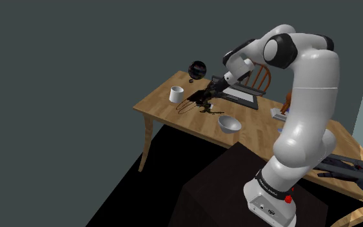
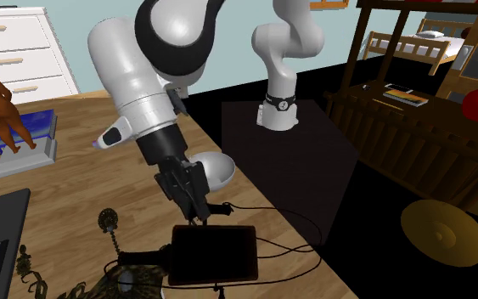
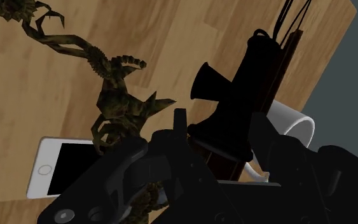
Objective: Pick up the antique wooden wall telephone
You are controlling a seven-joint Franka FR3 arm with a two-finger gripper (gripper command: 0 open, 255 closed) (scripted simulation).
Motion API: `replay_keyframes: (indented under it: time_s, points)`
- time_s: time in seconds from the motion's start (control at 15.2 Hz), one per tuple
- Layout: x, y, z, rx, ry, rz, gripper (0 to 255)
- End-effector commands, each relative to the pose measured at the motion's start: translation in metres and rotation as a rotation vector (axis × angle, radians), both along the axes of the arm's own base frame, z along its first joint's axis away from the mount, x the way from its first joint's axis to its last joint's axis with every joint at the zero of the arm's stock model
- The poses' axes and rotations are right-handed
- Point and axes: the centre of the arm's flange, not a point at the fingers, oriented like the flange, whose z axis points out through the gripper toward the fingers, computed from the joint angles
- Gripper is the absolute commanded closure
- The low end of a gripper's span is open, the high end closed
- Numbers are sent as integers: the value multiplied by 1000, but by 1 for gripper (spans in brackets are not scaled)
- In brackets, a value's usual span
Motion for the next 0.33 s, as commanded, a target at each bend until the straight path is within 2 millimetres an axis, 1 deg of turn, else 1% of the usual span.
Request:
replay_keyframes:
  time_s: [0.0, 0.13, 0.26]
  points:
    - [0, 0, 11, 0, 0, 0, 255]
    - [0, 0, 22, 0, 0, 0, 255]
    - [0, 0, 23, 0, 0, 0, 255]
